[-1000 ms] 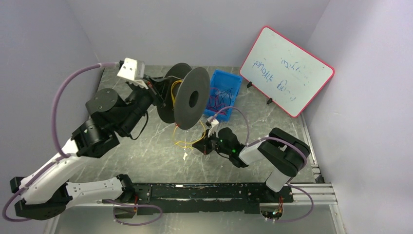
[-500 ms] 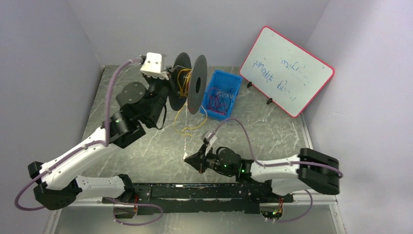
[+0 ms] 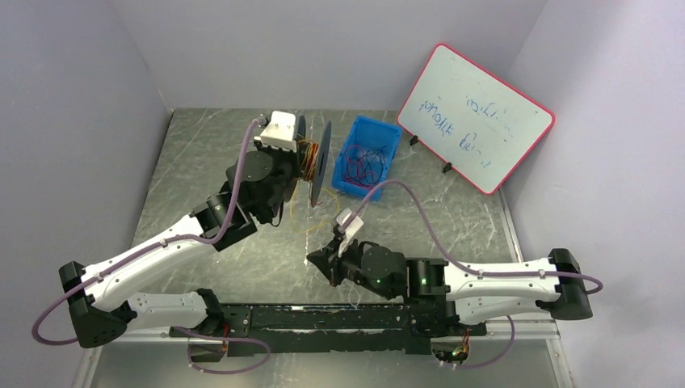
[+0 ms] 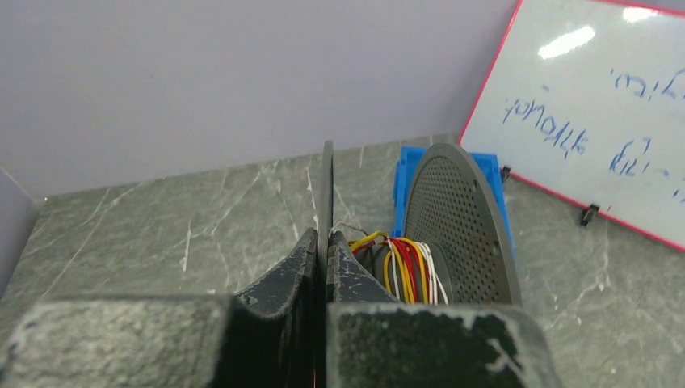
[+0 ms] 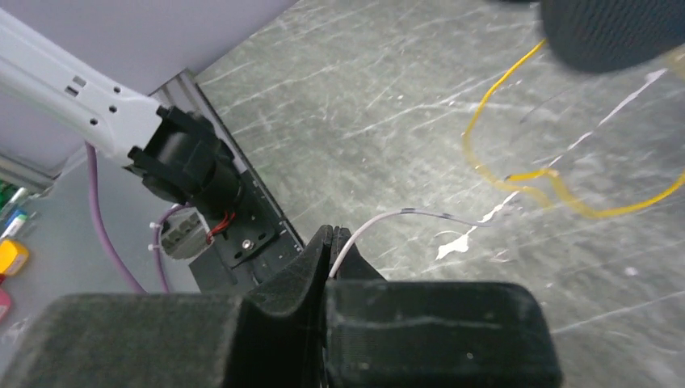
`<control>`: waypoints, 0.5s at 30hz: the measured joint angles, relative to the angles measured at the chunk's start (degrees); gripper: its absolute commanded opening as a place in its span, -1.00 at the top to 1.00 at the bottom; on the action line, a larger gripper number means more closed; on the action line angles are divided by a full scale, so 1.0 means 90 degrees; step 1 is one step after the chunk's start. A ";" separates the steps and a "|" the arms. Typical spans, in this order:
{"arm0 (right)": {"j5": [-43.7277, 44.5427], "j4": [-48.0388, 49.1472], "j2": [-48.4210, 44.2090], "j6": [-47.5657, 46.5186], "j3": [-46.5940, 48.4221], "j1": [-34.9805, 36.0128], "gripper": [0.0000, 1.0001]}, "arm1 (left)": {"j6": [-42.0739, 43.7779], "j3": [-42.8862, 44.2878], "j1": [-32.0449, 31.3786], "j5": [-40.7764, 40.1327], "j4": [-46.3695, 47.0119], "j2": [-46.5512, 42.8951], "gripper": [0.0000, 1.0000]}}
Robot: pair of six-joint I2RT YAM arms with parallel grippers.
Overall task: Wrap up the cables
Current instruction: Wrap the cable around the cable reel.
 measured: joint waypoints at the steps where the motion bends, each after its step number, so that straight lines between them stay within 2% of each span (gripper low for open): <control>1: 0.0073 -0.0274 0.0002 -0.0073 0.0226 0.0010 1.00 | -0.0053 -0.0068 0.0000 0.0019 -0.0063 -0.0032 0.86; 7: 0.0534 -0.1906 0.0328 -0.0721 0.2013 0.0022 1.00 | -0.0425 -0.0532 0.0000 0.0170 -0.0537 -0.0209 0.86; 15: 0.0908 -0.3152 0.0653 -0.1603 0.3922 0.0022 1.00 | -0.0741 -0.0916 0.0000 0.0265 -0.1112 -0.0423 0.86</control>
